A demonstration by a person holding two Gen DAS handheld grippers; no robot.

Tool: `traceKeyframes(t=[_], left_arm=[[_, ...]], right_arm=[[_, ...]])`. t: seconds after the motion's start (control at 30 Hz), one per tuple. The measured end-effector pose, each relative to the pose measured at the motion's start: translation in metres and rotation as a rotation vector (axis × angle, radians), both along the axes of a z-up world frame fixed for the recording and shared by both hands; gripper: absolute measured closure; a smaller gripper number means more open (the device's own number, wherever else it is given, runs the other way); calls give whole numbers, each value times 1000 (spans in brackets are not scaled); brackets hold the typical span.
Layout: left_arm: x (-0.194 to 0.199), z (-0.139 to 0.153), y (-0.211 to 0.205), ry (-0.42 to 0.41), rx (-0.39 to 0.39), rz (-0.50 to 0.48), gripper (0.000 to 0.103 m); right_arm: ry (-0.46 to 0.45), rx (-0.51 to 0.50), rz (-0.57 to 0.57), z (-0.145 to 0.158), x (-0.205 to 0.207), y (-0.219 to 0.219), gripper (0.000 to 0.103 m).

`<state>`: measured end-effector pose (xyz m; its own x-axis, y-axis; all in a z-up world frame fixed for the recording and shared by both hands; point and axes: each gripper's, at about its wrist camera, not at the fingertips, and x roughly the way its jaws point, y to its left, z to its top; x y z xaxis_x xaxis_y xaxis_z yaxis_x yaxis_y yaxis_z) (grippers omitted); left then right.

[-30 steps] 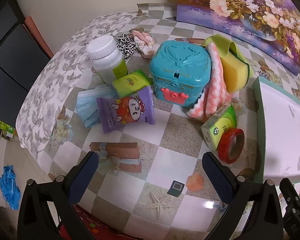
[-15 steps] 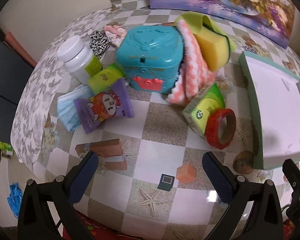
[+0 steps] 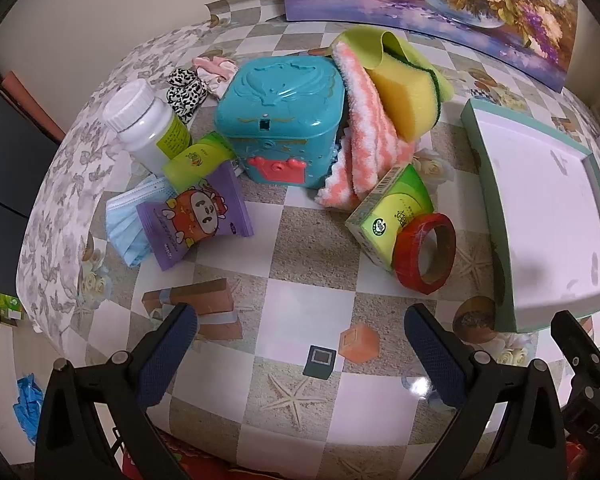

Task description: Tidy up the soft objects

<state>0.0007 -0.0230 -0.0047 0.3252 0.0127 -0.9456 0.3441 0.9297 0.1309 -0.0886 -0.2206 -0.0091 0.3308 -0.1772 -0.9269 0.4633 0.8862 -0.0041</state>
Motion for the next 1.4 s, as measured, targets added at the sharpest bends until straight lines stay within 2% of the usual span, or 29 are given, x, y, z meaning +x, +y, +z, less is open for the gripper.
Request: traceKeyframes(t=[0.53, 0.63, 0.7, 0.77, 0.83, 0.93, 1.2, 1.4], left_arm=[[2, 0, -3, 27, -8, 10, 0], [5, 2, 3, 33, -42, 40, 0], [12, 7, 18, 30, -87, 100, 0], [20, 12, 32, 5, -96, 153, 0], [30, 14, 48, -7, -106, 197, 0], [46, 9, 73, 12, -127, 264, 0], [85, -14, 137, 65, -187, 382, 0], [103, -32, 155, 105, -224, 408, 0]], right_arm=[[3, 2, -1, -1, 1, 1, 0], [-13, 13, 0, 1, 2, 2, 0], [-69, 22, 14, 8, 4, 5, 0], [-138, 58, 50, 16, 11, 10, 0], [-161, 107, 88, 17, 20, 17, 0], [-157, 156, 130, 10, 32, 27, 0], [-162, 187, 224, 1, 58, 47, 0], [-123, 196, 288, -12, 78, 59, 10]])
